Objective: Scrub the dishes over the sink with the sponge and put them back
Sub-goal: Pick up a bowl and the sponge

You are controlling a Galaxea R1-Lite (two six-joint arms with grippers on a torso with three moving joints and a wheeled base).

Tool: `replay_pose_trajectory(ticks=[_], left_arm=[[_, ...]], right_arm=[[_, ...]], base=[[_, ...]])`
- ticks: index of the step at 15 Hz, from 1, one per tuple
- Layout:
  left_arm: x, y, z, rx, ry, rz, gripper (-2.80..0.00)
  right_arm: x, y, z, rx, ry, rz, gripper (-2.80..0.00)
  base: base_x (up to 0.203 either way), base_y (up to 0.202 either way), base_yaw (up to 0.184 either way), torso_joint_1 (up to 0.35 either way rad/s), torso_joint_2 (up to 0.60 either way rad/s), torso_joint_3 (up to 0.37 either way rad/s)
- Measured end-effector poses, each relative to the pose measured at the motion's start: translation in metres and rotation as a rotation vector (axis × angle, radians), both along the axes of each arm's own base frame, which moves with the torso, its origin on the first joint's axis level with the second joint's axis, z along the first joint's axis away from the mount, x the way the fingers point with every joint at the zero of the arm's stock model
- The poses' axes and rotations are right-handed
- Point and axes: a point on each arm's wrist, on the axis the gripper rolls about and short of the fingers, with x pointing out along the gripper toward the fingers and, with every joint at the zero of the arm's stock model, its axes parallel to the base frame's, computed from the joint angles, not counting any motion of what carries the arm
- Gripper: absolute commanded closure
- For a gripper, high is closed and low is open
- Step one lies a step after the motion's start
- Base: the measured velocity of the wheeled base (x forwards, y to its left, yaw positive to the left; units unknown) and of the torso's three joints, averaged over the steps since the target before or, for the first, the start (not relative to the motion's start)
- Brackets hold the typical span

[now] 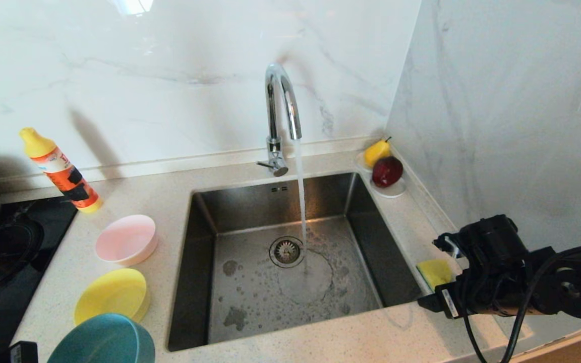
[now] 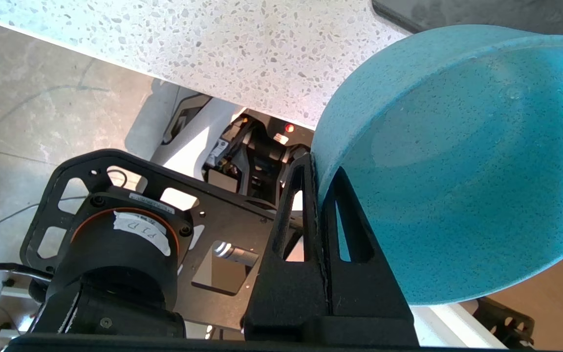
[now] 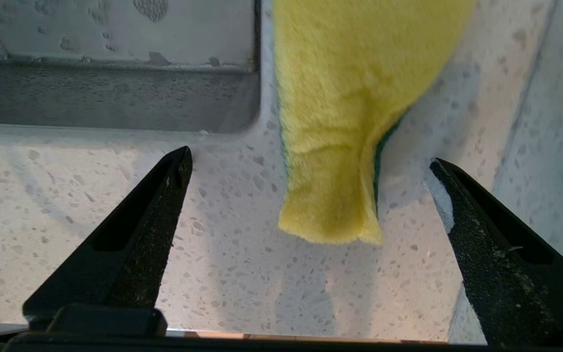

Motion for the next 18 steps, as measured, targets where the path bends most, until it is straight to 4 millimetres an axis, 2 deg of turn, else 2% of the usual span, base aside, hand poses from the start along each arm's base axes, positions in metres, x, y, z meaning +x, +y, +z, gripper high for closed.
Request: replay_pose_trajectory(ticks=[3, 4, 11, 18], left_arm=[[0.000, 0.000, -0.001, 0.000, 0.001, 0.000, 0.00], [0.000, 0.000, 0.000, 0.000, -0.001, -0.001, 0.00], [0.001, 0.000, 0.002, -0.002, -0.007, 0.001, 0.00], [0.001, 0.000, 0.002, -0.002, -0.009, -0.001, 0.00]], right_arm=[[0.002, -0.002, 0.000, 0.000, 0.000, 0.008, -2.80], [0.002, -0.002, -0.001, 0.001, 0.001, 0.006, 0.00], [0.011, -0.005, -0.002, 0.003, 0.002, -0.010, 0.00], [-0.001, -0.007, 0.010, -0.001, 0.013, -0.006, 0.00]], base=[[0.000, 0.000, 0.000, 0.000, 0.00, 0.000], [0.000, 0.000, 0.000, 0.000, 0.00, 0.000], [0.000, 0.000, 0.000, 0.000, 0.00, 0.000], [0.000, 0.000, 0.000, 0.000, 0.00, 0.000]])
